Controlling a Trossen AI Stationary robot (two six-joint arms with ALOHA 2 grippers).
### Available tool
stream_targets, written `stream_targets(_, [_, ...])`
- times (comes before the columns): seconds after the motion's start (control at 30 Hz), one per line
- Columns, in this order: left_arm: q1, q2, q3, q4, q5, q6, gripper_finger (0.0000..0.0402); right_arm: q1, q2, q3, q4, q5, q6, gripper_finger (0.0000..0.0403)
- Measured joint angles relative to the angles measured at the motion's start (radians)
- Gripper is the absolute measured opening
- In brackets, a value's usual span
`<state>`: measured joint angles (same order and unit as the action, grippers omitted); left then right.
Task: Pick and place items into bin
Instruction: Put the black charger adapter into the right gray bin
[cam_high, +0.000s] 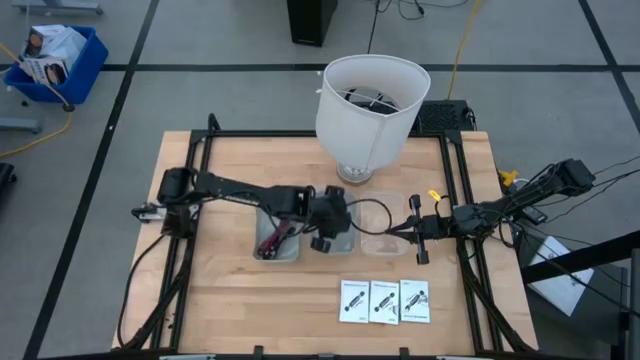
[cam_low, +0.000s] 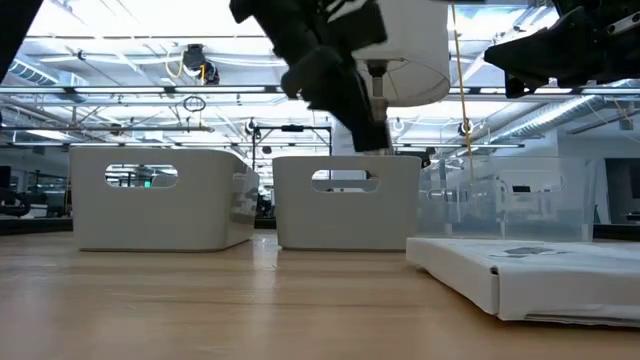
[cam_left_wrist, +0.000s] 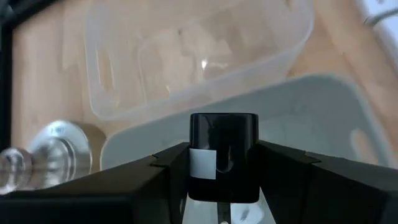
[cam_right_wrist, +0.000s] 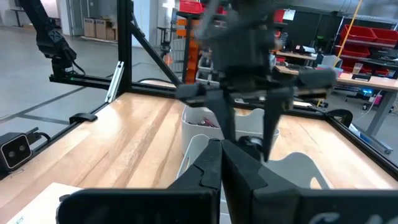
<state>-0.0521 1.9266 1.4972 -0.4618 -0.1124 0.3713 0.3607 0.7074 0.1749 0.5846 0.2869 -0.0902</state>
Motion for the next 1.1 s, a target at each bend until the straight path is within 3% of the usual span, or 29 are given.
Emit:
stream_targets(0.37, [0.103,0.022,-0.036,0.038,0.073,0.017,0.0153,0.000,0.000,0.000,-0.001,0.000,0.000,0.0001])
stream_targets(1.0, [0.121,0.109,-0.037,0.037,0.078,-0.004,0.0154,0.000,0.000,0.000,-0.013,-0.001,-0.001,0.0001])
stream_targets(1.1, [0.121,0.109,-0.037,0.040,0.066,-0.026,0.0210,0.000,0.000,0.000,-0.013,-0.001,-0.001,0.0001])
